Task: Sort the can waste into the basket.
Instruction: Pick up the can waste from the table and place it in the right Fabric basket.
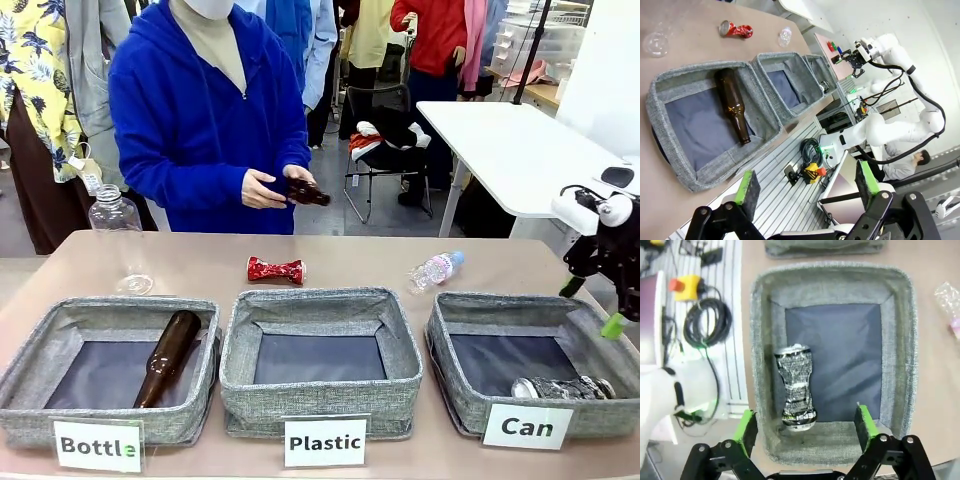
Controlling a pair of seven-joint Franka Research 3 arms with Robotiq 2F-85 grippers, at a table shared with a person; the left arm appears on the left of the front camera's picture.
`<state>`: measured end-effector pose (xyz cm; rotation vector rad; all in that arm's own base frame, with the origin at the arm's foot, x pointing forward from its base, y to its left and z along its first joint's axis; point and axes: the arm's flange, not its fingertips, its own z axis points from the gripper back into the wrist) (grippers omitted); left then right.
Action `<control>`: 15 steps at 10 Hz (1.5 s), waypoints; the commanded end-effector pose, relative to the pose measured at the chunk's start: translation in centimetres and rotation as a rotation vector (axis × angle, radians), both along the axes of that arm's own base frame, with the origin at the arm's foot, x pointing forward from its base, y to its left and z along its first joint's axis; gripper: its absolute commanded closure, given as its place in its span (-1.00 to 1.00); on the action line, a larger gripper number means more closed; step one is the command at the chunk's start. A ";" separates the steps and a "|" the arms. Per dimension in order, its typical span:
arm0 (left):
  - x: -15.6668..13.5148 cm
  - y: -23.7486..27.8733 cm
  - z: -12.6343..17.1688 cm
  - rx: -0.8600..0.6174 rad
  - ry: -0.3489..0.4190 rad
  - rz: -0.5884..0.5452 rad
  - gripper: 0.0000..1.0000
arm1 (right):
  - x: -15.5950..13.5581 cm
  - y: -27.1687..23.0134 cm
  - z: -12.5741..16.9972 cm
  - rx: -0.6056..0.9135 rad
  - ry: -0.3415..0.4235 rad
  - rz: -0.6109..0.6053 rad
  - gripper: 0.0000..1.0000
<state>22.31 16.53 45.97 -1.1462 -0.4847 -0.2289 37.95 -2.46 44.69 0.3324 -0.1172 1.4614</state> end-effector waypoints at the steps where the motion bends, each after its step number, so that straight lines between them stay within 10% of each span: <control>1: -0.2 0.0 0.0 -0.012 -0.015 -0.005 -1.00 | 1.0 0.1 1.2 0.154 0.105 -0.400 -1.00; 3: -0.2 0.0 0.0 -0.012 -0.015 -0.005 -1.00 | 1.9 -1.6 1.7 0.474 0.332 -0.865 -1.00; 7: -0.2 0.0 0.0 -0.012 -0.015 -0.005 -1.00 | 2.7 -5.9 1.1 1.098 0.772 -1.216 -1.00; 10: -0.2 0.0 0.0 -0.012 -0.015 -0.005 -1.00 | 4.5 -5.8 0.4 1.116 0.759 -1.412 -1.00; 11: 0.0 0.0 0.0 0.000 0.000 0.000 -1.00 | 2.8 -7.4 -0.1 0.740 0.732 -0.999 -1.00; 15: -9.0 6.2 6.3 -0.031 -0.179 0.042 -1.00 | 2.8 -7.4 -0.1 0.740 0.732 -0.999 -1.00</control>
